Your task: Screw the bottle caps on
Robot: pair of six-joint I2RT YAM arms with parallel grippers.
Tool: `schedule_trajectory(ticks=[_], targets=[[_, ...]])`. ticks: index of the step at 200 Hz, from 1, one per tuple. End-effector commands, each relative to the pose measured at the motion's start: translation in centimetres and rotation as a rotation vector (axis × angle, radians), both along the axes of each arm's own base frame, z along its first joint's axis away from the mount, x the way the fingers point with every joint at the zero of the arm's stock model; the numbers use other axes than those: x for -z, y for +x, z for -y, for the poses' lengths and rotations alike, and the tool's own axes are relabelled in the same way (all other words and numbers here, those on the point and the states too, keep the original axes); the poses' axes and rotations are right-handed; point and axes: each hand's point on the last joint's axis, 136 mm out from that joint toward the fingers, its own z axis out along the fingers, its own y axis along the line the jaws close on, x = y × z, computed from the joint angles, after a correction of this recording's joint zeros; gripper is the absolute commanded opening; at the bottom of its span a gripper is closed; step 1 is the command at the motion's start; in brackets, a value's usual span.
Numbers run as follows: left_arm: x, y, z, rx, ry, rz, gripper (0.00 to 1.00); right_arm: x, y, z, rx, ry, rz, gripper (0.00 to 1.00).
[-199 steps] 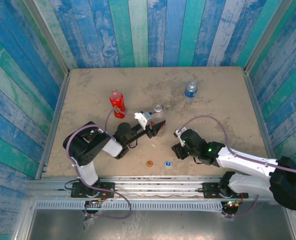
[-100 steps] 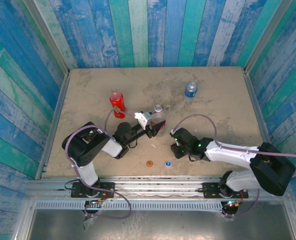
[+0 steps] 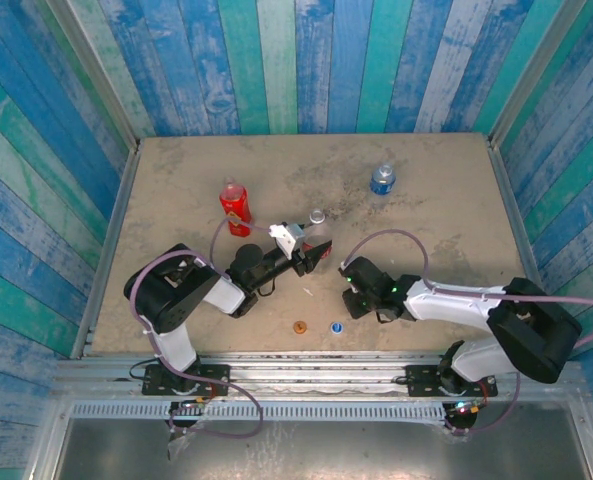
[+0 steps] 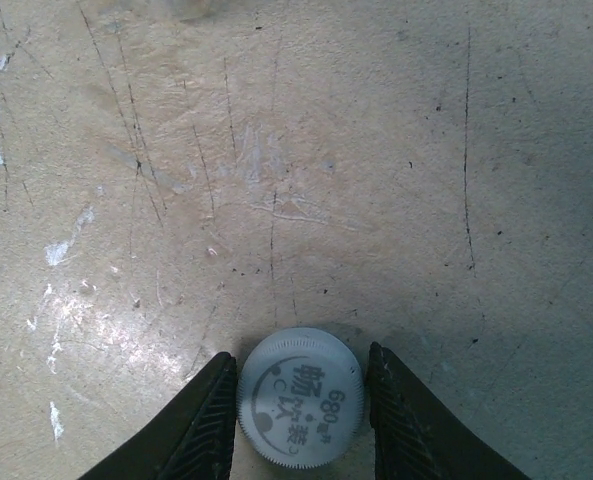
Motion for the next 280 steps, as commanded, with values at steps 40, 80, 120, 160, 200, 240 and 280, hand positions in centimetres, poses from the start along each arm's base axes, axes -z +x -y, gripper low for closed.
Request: schedule_trajectory(ticks=[40, 80, 120, 160, 200, 240, 280], targets=[[-0.3, -0.2, 0.0, 0.009, 0.006, -0.022, 0.65, -1.4, 0.4, -0.3, -0.003, 0.008, 0.032, 0.28], [-0.2, -0.3, 0.0, 0.015, 0.017, -0.018, 0.66, -4.8, 0.6, -0.3, -0.011, 0.031, 0.072, 0.28], [-0.1, -0.3, 0.1, 0.018, 0.020, -0.018, 0.66, -9.6, 1.3, -0.7, -0.031, 0.058, 0.129, 0.27], [-0.1, -0.4, 0.0, 0.013, 0.026, -0.013, 0.66, -13.7, 1.9, -1.1, -0.060, 0.051, 0.166, 0.27], [0.1, -0.3, 0.0, 0.011, 0.033, -0.012, 0.66, -17.5, 2.9, -2.0, -0.091, 0.070, 0.236, 0.27], [0.4, -0.4, 0.0, 0.015, 0.053, 0.008, 0.66, -21.6, 3.9, -3.7, -0.142, 0.115, 0.306, 0.28], [0.5, -0.5, 0.1, 0.021, 0.056, 0.008, 0.66, -25.2, 4.9, -5.8, -0.222, 0.143, 0.366, 0.28]])
